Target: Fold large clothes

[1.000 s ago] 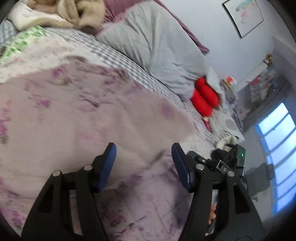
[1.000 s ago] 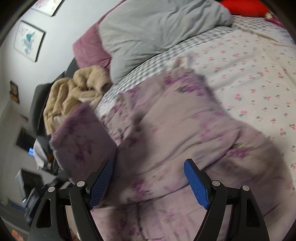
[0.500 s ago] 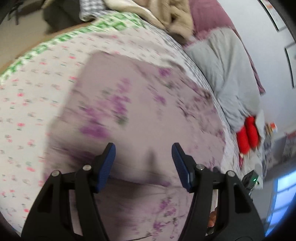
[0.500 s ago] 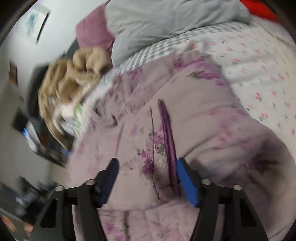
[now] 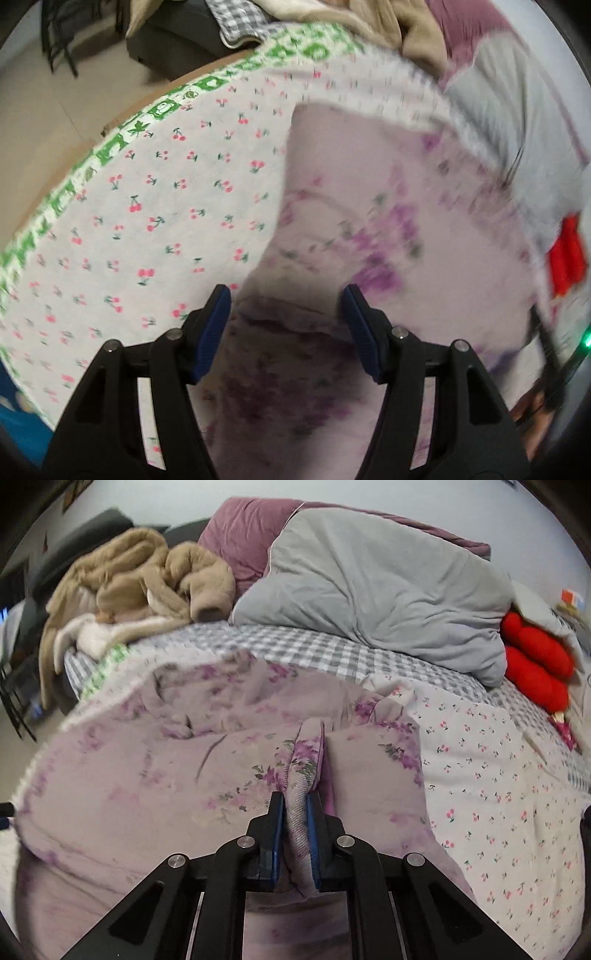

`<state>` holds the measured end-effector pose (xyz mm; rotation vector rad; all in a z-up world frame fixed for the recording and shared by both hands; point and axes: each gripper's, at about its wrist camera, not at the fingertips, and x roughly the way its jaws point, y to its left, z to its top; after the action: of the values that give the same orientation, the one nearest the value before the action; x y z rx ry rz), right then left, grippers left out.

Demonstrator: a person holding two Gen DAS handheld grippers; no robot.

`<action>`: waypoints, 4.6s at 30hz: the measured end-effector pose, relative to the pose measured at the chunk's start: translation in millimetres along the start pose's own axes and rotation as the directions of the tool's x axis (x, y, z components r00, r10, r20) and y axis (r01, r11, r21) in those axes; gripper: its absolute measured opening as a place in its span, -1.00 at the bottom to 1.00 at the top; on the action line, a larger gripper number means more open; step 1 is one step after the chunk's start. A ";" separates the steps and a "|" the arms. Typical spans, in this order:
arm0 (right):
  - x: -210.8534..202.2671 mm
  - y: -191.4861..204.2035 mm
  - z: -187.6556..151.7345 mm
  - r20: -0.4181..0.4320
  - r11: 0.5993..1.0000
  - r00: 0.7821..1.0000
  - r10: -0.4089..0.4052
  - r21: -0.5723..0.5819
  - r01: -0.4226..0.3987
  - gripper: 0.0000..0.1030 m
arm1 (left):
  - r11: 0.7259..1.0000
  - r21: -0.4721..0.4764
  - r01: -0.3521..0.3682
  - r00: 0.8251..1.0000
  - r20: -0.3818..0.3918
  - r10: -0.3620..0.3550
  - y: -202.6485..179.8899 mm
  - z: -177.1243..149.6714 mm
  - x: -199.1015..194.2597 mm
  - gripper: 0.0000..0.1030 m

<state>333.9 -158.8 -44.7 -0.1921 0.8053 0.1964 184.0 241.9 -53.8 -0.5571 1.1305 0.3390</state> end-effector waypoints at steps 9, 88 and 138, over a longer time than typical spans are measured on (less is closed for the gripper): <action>24.0 2.2 -13.7 -0.017 0.996 0.998 -0.057 -0.064 0.056 -0.78 | 1.000 0.000 -0.006 1.000 -0.008 0.006 9.7 3.2 2.8 0.23; -169.6 -249.7 -303.2 -0.325 0.733 0.889 0.323 0.680 -0.018 -0.07 | 0.982 0.027 0.189 0.978 -0.096 -0.186 102.8 -280.9 -73.5 0.41; -206.6 -209.6 -256.2 -0.092 0.745 0.920 0.380 0.621 -0.246 -0.77 | 0.965 0.079 0.250 0.967 0.018 -0.252 58.0 -273.0 -130.7 -0.76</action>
<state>68.0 -444.3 -47.6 0.5464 1.0772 0.2326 -104.1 134.4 -33.4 -0.6188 1.0273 0.0834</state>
